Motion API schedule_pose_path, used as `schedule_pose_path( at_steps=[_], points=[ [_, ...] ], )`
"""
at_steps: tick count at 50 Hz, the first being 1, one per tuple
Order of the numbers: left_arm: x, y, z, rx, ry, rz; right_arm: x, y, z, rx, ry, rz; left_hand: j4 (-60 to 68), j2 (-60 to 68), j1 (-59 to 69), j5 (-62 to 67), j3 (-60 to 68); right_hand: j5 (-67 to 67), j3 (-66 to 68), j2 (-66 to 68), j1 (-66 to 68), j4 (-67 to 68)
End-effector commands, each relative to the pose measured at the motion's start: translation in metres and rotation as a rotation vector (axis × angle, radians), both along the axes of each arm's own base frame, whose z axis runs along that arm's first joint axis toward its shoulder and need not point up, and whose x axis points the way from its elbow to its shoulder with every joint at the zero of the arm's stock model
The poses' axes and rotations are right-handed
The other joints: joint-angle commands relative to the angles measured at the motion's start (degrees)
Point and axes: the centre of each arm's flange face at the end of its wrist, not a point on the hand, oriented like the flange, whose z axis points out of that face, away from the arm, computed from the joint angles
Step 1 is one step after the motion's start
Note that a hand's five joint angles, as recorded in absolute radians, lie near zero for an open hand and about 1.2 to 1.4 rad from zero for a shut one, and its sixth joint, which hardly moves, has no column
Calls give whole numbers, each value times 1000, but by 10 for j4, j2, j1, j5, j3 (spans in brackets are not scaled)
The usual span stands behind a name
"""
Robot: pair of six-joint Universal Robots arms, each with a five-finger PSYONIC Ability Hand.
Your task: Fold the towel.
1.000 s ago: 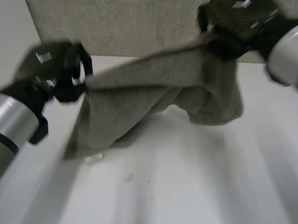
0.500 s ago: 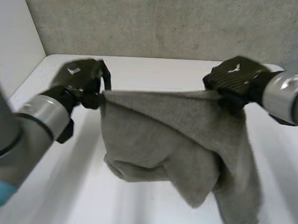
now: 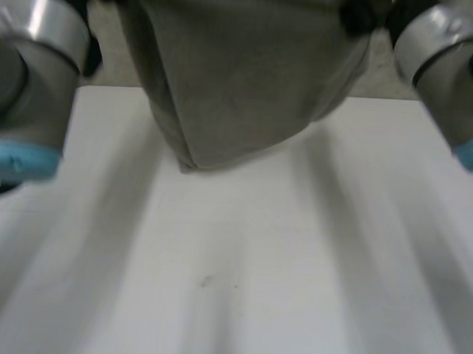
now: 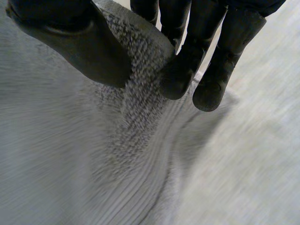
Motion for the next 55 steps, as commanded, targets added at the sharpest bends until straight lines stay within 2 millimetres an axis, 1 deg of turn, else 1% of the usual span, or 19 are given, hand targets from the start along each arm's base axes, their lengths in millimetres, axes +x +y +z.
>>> schedule_pose_path(
  at_steps=[1,3,4,5,6,7,8,11,14,23,25,33,39,47,48,49,50,51,55],
  points=[
    [6,21,-114,304,-170,-38,-1,14,-84,226,205,24,101,102,111,105,102,23,32,42,38,32],
    [14,36,-163,450,-240,-39,0,27,-131,312,321,60,101,102,111,105,102,23,32,42,38,32],
    [14,36,-163,450,-241,-39,0,27,-131,313,322,61,101,102,111,105,102,23,32,42,38,32],
    [19,44,-185,517,-274,-39,-1,36,-154,356,384,73,101,102,111,105,102,23,32,42,38,32],
    [19,45,-185,517,-275,-39,-3,45,-175,406,450,82,101,102,111,105,102,23,32,42,38,32],
    [23,52,-203,576,-303,-40,-3,45,-176,406,451,82,101,102,111,105,102,23,32,42,38,32],
    [26,59,-216,623,-326,-42,-6,54,-194,451,514,93,101,102,111,105,102,23,32,42,38,32],
    [29,71,-230,680,-361,-56,-15,71,-216,520,618,119,101,102,111,105,102,23,32,42,38,32],
    [30,75,-231,696,-375,-69,-23,82,-225,566,643,129,101,102,111,105,102,23,32,42,38,32],
    [29,83,-213,654,-382,-118,-30,93,-214,479,589,109,101,102,111,105,102,23,32,42,38,32],
    [29,81,-212,650,-376,-114,-31,93,-206,418,516,86,101,102,111,105,102,-140,-131,-122,-126,-132],
    [31,80,-213,654,-376,-109,-43,74,-198,342,385,41,101,102,111,105,102,-420,-411,-401,-405,-411],
    [34,84,-218,674,-383,-107,-51,62,-186,339,360,26,101,102,111,105,102,-488,-478,-469,-473,-479],
    [34,86,-217,675,-384,-109,-62,45,-164,373,355,12,101,102,111,105,102,-462,-453,-444,-448,-454],
    [35,88,-218,679,-386,-109,-61,45,-159,387,355,32,101,102,111,105,102,-407,-398,-389,-393,-399],
    [35,88,-218,679,-386,-109,-59,45,-155,410,352,61,101,102,111,105,102,-115,-106,-97,-101,-107],
    [35,88,-219,679,-387,-109,-59,45,-155,410,352,61,101,102,111,105,102,-112,-103,-94,-98,-104],
    [35,88,-219,680,-388,-109,-58,45,-155,440,345,94,101,102,111,105,102,22,31,41,36,30],
    [36,88,-219,682,-388,-107,-54,48,-160,498,332,154,101,102,111,105,102,23,32,42,38,32]
  ],
)
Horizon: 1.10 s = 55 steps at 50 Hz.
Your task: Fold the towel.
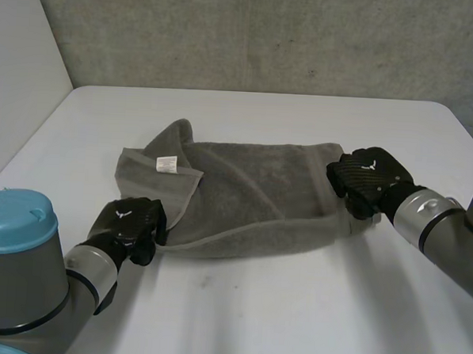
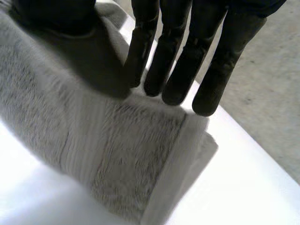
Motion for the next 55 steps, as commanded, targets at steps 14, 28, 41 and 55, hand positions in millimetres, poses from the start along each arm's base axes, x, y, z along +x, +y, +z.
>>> schedule_pose_path(
  at_steps=[14,28,41,55],
  points=[
    [1,3,2,-5,1,-1,5,-1,-20,144,-6,57,101,102,110,105,102,-549,-543,-556,-547,-544],
    [0,-2,6,-19,10,1,-27,37,-18,349,-92,-93,101,102,110,105,102,-552,-547,-559,-550,-547],
    [-18,-14,32,-105,71,-62,-1,60,-34,352,-325,-82,101,102,110,105,102,-549,-543,-556,-547,-544],
    [-28,-22,48,-157,105,-70,62,87,-67,320,-298,62,101,102,110,105,102,-576,-570,-583,-574,-571]
  ],
)
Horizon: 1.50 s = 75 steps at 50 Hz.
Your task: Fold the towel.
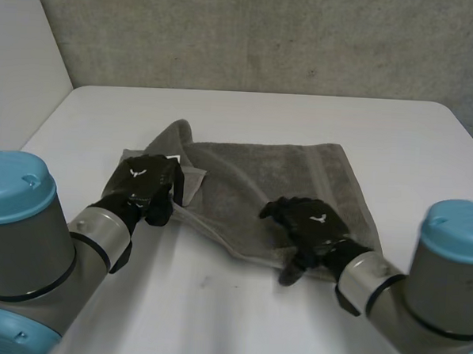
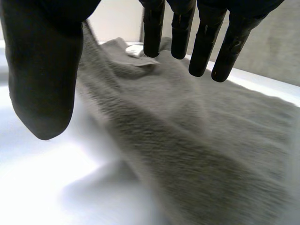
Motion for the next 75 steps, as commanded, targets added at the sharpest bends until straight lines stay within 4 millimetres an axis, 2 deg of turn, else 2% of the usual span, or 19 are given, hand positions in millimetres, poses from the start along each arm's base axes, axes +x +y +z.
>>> schedule_pose_path(
  at_steps=[1,13,21,25,27,36,44,46,47,48,49,51,52,54,61,65,68,70,75],
  points=[
    [-2,-5,7,-19,19,6,25,11,-18,31,-9,48,101,102,110,105,102,-13,-49,-58,-37,-37],
    [1,-12,12,-31,29,29,11,-16,-21,-85,49,-196,101,102,110,105,102,190,155,146,167,167],
    [3,-13,8,-17,25,36,-59,-47,-21,-114,194,-308,101,102,110,105,102,251,215,206,227,227],
    [4,-12,7,-13,23,36,-71,-51,-27,-92,211,-305,101,102,110,105,102,330,294,285,307,306],
    [4,-11,6,-11,21,36,-85,-56,-32,-59,206,-306,101,102,110,105,102,624,588,579,600,600],
    [7,-5,-4,25,3,35,-98,-60,-19,-65,208,-281,101,102,110,105,102,626,590,581,602,602],
    [9,4,1,24,-2,28,-95,-48,39,-196,230,-232,101,102,110,105,102,626,590,581,602,602],
    [12,8,15,0,9,27,-94,-41,76,-269,217,-204,101,102,110,105,102,626,590,581,602,602],
    [15,15,31,-28,24,26,-94,-41,76,-270,217,-204,101,102,110,105,102,626,590,581,602,602],
    [18,21,48,-57,41,24,-94,-36,97,-313,206,-193,101,102,110,105,102,626,590,581,602,602],
    [18,21,48,-57,41,24,-94,-36,98,-314,206,-193,101,102,110,105,102,626,590,581,602,602],
    [25,33,83,-129,79,24,-94,-24,143,-396,182,-176,101,102,110,105,102,626,590,581,602,602],
    [25,33,83,-129,79,24,-94,-24,143,-396,182,-176,101,102,110,105,102,626,590,581,602,602],
    [33,49,125,-248,143,23,-98,-19,183,-461,171,-186,101,102,110,105,102,626,590,581,602,602],
    [39,65,167,-370,204,15,-105,-15,224,-493,231,-196,101,102,110,105,102,626,590,581,602,602],
    [39,61,161,-343,184,21,-107,-27,203,-404,359,-140,101,102,110,105,102,626,590,581,602,602],
    [34,49,140,-264,137,24,-106,-35,189,-358,407,-118,101,102,110,105,102,626,590,581,602,602],
    [23,28,103,-145,72,23,-107,-55,163,-280,475,-74,101,102,110,105,102,626,590,581,602,602],
    [14,1,71,-62,11,33,-98,-91,140,-227,505,-60,101,102,110,105,102,626,590,581,602,602]
  ],
)
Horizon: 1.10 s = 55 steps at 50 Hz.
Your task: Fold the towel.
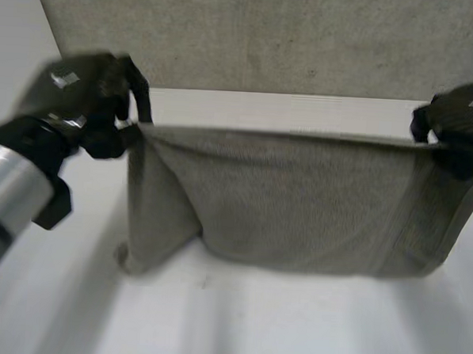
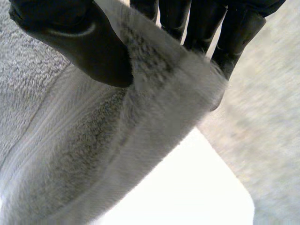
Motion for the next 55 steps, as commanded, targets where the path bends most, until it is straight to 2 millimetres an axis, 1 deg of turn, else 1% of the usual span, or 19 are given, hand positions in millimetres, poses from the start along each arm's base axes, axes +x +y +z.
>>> schedule_pose_path(
  at_steps=[1,6,7,8,9,10,11,12,15,19,22,24,33,35,40,42,45,49,55],
  points=[
    [-20,-56,-63,165,-130,21,16,-55,-41,88,79,3,101,102,110,105,102,19,33,33,35,32],
    [-37,-102,-27,0,-124,44,48,-95,3,-157,38,-61,101,102,110,105,102,19,33,33,35,32],
    [-41,-113,5,-95,-81,55,48,-96,3,-158,37,-61,101,102,110,105,102,19,33,33,35,32],
    [-41,-113,5,-96,-81,55,55,-106,30,-285,-13,-85,101,102,110,105,102,19,33,33,35,32],
    [-43,-119,41,-199,-26,70,57,-113,65,-443,-90,-101,101,102,110,105,102,19,33,33,35,32],
    [-43,-121,76,-298,32,85,57,-114,65,-444,-91,-102,101,102,110,105,102,19,33,33,35,32],
    [-43,-121,76,-299,32,85,59,-115,100,-597,-186,-105,101,102,110,105,102,19,33,33,35,32],
    [-40,-119,109,-391,91,105,58,-113,130,-718,-283,-108,101,102,110,105,102,19,33,33,35,32],
    [-32,-109,158,-525,215,151,55,-103,161,-818,-413,-95,101,102,110,105,102,19,33,33,35,32],
    [-23,-106,170,-534,286,189,56,-94,161,-761,-434,-83,101,102,110,105,102,19,33,33,35,32],
    [-21,-107,151,-452,293,203,59,-93,128,-585,-378,-88,101,102,110,105,102,19,33,33,35,32],
    [-22,-113,104,-313,225,206,62,-91,109,-495,-348,-87,101,102,110,105,102,19,33,33,35,32],
    [-6,-111,-14,-8,35,252,70,-83,-14,-114,-160,-28,101,102,110,105,102,19,33,33,35,32],
    [-1,-102,-62,113,-35,252,71,-80,-36,-60,-142,-14,101,102,110,105,102,19,33,33,35,32],
    [4,-87,-128,250,-113,243,69,-67,-110,105,-96,-6,101,102,110,105,102,19,33,33,35,32],
    [6,-80,-146,289,-137,240,66,-56,-158,204,-60,-15,101,102,110,105,102,19,33,33,35,32],
    [11,-67,-173,368,-182,238,62,-44,-185,256,-19,-17,101,102,110,105,102,19,33,33,35,32],
    [15,-57,-182,409,-205,236,56,-34,-193,277,10,-13,101,102,110,105,102,19,33,33,35,32],
    [22,-38,-165,409,-205,228,49,-13,-160,196,-15,3,101,102,110,105,102,19,33,33,35,32]
  ],
)
